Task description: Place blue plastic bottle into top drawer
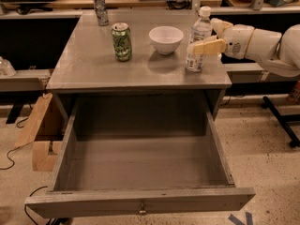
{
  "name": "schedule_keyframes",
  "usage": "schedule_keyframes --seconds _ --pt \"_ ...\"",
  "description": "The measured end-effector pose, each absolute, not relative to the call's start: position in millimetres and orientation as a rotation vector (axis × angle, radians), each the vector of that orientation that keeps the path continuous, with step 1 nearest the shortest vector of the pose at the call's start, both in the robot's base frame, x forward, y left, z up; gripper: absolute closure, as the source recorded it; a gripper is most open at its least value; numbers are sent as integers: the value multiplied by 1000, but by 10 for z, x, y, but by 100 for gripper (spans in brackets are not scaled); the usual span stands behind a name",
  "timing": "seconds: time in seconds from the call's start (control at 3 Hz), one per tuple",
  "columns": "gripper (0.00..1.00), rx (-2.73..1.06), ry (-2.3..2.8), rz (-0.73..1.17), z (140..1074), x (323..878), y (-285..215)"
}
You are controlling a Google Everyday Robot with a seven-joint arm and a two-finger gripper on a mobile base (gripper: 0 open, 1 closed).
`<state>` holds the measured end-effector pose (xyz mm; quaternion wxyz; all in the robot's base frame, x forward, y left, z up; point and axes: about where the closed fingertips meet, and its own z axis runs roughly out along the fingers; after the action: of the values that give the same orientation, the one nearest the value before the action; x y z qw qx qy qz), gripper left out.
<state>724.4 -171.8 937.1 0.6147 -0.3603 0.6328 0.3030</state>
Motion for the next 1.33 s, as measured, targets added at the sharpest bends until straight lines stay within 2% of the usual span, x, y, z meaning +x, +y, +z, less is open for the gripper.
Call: schedule_keyframes --seconds 0.33,0.67,1.0,1.33 --pt "17 -849 1459 693 9356 7412 -1615" --pt "48 -871 1472 672 9342 7504 -1524" --pt "71 -886 1488 649 9360 7455 -1496" --pt "94 -931 1475 590 9616 7058 -1517"
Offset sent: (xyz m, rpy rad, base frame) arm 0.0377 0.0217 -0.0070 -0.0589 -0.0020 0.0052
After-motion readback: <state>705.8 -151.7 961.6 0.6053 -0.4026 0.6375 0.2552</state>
